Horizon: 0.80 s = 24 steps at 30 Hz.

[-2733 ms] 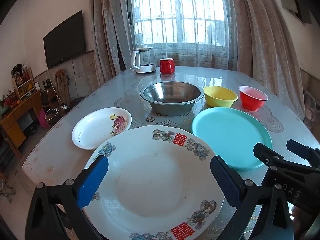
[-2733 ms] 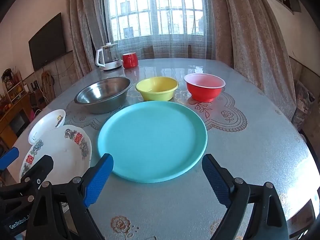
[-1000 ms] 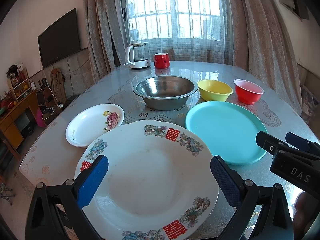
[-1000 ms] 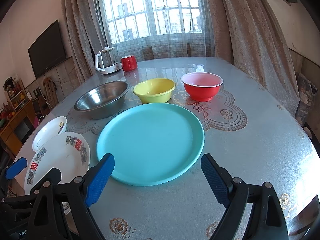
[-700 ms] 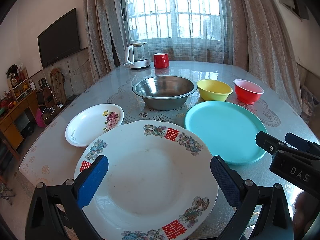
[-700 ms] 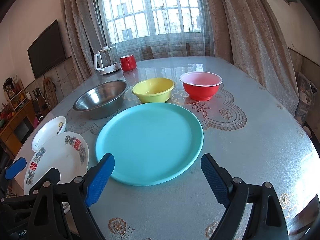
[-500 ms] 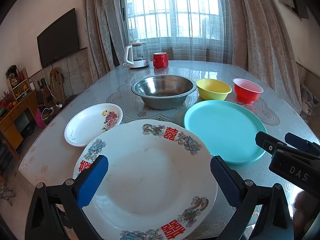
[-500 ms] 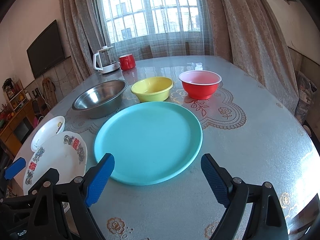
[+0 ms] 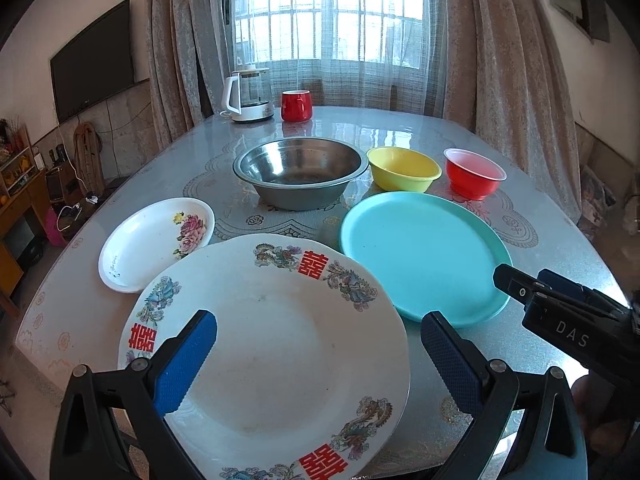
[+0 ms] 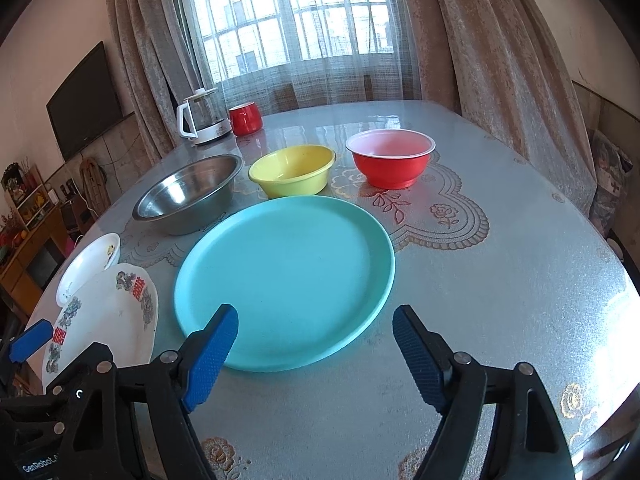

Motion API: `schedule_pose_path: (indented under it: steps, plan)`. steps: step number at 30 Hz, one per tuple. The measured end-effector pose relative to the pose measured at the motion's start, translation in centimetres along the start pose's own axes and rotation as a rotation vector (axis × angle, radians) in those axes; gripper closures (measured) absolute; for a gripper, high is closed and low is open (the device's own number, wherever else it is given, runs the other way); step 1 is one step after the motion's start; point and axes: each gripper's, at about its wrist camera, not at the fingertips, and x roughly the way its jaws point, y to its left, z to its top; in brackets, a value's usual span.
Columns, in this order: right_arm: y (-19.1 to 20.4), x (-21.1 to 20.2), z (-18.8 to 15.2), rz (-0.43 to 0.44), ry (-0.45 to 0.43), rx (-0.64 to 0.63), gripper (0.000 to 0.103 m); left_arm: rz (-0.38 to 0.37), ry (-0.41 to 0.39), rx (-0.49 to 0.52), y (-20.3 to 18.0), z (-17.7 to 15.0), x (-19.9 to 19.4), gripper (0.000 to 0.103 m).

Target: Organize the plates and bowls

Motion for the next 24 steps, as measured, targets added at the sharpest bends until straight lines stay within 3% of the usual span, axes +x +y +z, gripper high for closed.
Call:
schedule_pose_path:
  steps: [2,5,7,9,12,16,24]
  plan:
    - [-1.1,0.6,0.3,0.001,0.021,0.043,0.045,-0.067,0.041,-0.012,0.5,1.2,0.6,0.006]
    - [-2.7,1.8,0.7,-0.026,0.057,0.089,0.058,-0.124,0.093,-0.027,1.3,3.1,1.8,0.026]
    - [-3.5,2.5,0.9,-0.057,0.078,0.097,0.063,-0.158,0.133,-0.039,1.5,4.5,2.8,0.049]
    - [-4.0,3.2,1.1,-0.066,0.101,0.109,0.066,-0.191,0.189,-0.051,1.5,5.7,4.1,0.064]
    - [-4.6,3.8,1.2,-0.066,0.117,0.119,0.067,-0.196,0.24,-0.054,1.2,7.2,6.0,0.073]
    - [-4.8,4.4,1.4,-0.08,0.119,0.104,0.069,-0.154,0.271,0.007,-0.3,8.3,8.2,0.073]
    - [-4.6,4.9,2.0,-0.081,0.126,0.048,0.076,-0.179,0.363,0.057,-2.6,8.8,12.3,0.073]
